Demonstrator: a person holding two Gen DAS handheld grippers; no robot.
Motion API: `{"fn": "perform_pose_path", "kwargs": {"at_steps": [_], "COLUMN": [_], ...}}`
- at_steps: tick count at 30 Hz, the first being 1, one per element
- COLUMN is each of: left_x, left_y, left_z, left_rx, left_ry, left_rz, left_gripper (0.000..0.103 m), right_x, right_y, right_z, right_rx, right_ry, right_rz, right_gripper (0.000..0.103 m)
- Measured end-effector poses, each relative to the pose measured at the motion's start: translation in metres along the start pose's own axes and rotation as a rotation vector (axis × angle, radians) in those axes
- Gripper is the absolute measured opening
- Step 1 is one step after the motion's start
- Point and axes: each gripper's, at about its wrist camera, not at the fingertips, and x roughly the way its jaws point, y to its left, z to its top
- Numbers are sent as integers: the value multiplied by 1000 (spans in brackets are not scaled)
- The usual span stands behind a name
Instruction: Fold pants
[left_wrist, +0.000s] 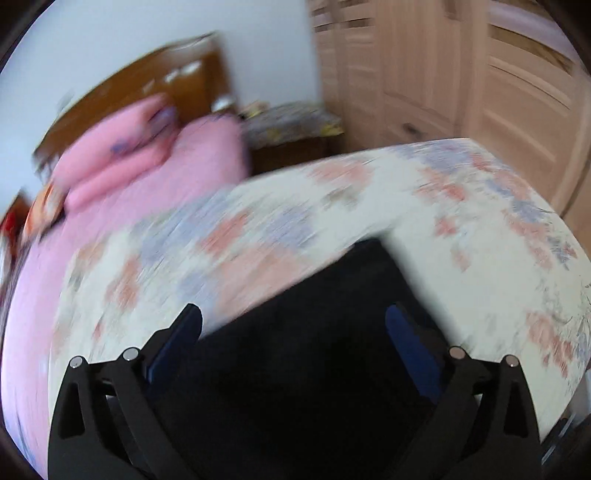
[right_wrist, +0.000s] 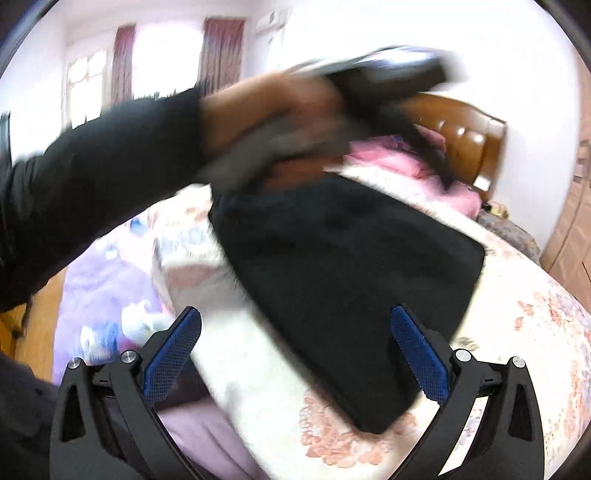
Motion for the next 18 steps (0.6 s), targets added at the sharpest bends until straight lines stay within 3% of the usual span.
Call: {"fn": "perform_pose_path", "kwargs": {"at_steps": [3, 5, 7, 10, 12, 14, 18], "left_x": [4, 10, 17, 17, 8, -27, -106], "left_y": [64, 86, 98, 108, 114, 112, 85], "left_z": [-48, -70, -84, -81, -77, -85, -138], "left_rx": [-152, -217, -259, -314, -359, -409, -461], "left_ry": [74, 106, 123, 113, 55, -98, -348], "left_rz": [69, 48, 19, 41, 74, 145, 155], "left_gripper": [99, 98, 98, 99, 97, 97, 101], "right_x": [5, 13, 21, 23, 22, 16, -2], "right_y": [-15, -20, -16, -13, -16, -12, -4], "right_z": [0, -3, -5, -4, -3, -1, -1], "right_rx": [90, 114, 102, 83, 91, 82, 47], "right_ry": [11, 49, 64, 71, 67, 52, 37], "right_rz": [15, 12, 1, -17, -23, -43, -76], "right_gripper": [99, 99, 99, 99, 99, 99, 99]}}
